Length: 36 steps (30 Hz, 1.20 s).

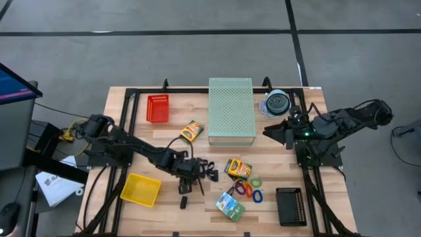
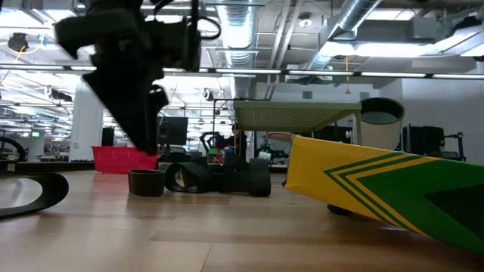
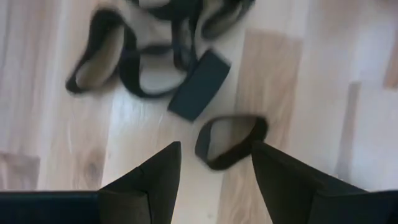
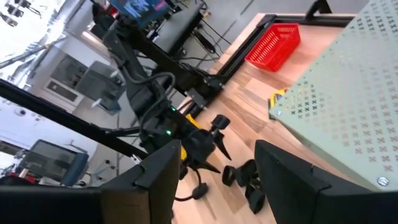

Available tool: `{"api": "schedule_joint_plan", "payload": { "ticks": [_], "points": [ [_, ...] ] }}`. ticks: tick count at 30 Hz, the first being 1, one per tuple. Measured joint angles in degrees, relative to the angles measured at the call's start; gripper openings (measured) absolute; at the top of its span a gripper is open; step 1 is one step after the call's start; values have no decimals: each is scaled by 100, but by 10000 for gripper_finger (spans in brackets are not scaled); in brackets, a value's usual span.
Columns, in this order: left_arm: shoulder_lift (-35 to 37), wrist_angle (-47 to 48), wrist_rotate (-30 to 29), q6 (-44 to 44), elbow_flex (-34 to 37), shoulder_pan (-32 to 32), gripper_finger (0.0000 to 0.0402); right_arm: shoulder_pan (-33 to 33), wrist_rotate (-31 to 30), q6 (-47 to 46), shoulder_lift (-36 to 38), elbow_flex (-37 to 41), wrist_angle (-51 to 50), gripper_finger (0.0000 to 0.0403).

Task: Pick & Place Office Desk Supplies
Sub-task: Put the black rubber band into the red bin

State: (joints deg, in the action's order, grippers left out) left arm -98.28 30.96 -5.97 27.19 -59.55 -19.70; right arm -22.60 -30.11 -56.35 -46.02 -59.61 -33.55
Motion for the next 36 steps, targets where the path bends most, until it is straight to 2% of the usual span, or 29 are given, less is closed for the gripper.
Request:
{"api": "schedule_joint_plan", "payload": {
  "ticks": [17, 22, 28, 32, 36],
  "points": [
    [-13, -1151, -129, 430, 818, 17, 183, -36, 1, 87, -4, 0, -23, 202],
    [-13, -1195, -134, 478, 870, 14, 136, -36, 2, 87, -4, 0, -26, 202],
    [-13, -1429, 47, 482, 870, 19, 20, -36, 0, 87, -4, 0, -32, 202],
    [7, -1511, 219, 500, 870, 19, 4, -36, 2, 85, -4, 0, -30, 202],
    [392, -1741, 261, 623, 872, 85, 2, -36, 2, 43, -4, 0, -25, 202]
  ]
}}
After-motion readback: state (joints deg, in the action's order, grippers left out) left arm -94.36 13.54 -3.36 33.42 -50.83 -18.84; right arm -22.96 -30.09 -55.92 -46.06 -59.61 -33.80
